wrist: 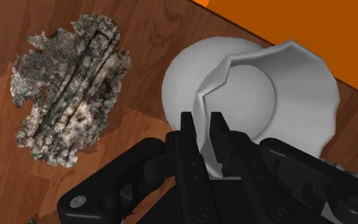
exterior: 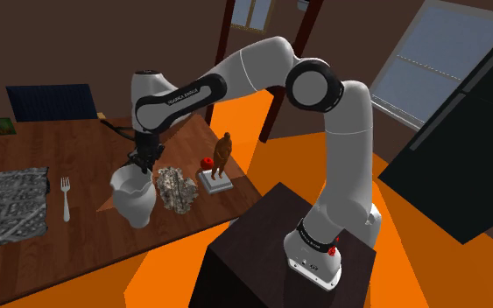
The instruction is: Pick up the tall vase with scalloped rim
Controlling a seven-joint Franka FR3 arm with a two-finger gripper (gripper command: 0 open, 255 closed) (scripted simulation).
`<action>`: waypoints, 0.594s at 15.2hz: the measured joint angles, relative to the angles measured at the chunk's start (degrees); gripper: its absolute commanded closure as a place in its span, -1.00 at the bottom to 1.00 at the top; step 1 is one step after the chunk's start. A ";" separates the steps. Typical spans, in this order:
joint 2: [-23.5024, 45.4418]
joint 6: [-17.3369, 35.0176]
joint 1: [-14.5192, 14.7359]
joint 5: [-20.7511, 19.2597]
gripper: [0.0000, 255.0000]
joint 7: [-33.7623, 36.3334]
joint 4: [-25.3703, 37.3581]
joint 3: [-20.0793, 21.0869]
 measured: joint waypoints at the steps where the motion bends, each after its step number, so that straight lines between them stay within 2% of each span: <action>1: -0.47 -0.78 -0.04 0.09 1.00 0.00 0.32 0.07; 9: -3.76 -5.55 -0.37 0.71 1.00 -0.01 1.84 0.47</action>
